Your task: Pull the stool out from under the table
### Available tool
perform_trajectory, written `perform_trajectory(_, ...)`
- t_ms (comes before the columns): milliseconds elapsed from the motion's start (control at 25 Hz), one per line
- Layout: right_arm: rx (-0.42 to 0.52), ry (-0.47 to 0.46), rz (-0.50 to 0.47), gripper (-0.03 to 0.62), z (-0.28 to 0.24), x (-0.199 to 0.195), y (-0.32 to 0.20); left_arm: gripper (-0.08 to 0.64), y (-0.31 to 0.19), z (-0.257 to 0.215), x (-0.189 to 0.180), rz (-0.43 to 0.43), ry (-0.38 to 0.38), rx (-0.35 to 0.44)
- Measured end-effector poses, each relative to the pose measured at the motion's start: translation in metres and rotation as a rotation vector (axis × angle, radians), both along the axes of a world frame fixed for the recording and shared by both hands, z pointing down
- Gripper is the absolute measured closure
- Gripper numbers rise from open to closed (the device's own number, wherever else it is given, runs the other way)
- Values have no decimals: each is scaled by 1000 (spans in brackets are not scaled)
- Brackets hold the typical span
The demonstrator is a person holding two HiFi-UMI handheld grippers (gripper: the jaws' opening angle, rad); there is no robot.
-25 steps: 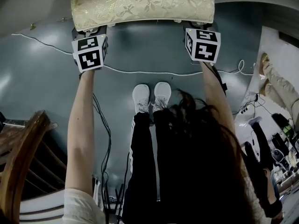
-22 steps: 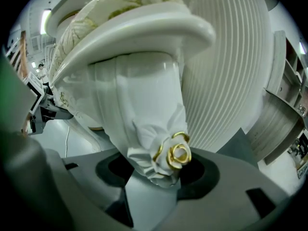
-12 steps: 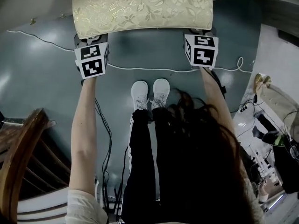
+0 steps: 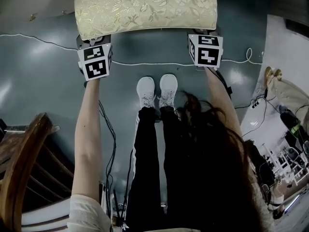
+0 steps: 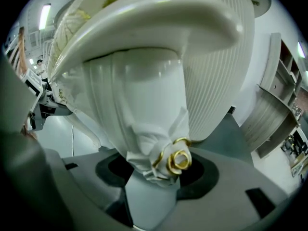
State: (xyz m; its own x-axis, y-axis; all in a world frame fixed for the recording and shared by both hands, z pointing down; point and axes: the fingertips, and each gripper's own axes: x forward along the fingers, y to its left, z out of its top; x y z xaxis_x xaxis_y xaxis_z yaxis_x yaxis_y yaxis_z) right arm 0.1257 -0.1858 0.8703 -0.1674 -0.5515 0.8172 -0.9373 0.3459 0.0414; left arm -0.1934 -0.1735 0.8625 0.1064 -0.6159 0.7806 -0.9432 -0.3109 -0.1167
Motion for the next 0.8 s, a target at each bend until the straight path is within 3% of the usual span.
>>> perform_trajectory(560, -97, 2, -23, 330, 3, -1, 8, 299, 10, -8, -2, 2, -44, -94)
perform_trajectory(800, -89, 12, -21, 330, 1, -2, 6, 299, 7, -5, -1, 5, -28, -75)
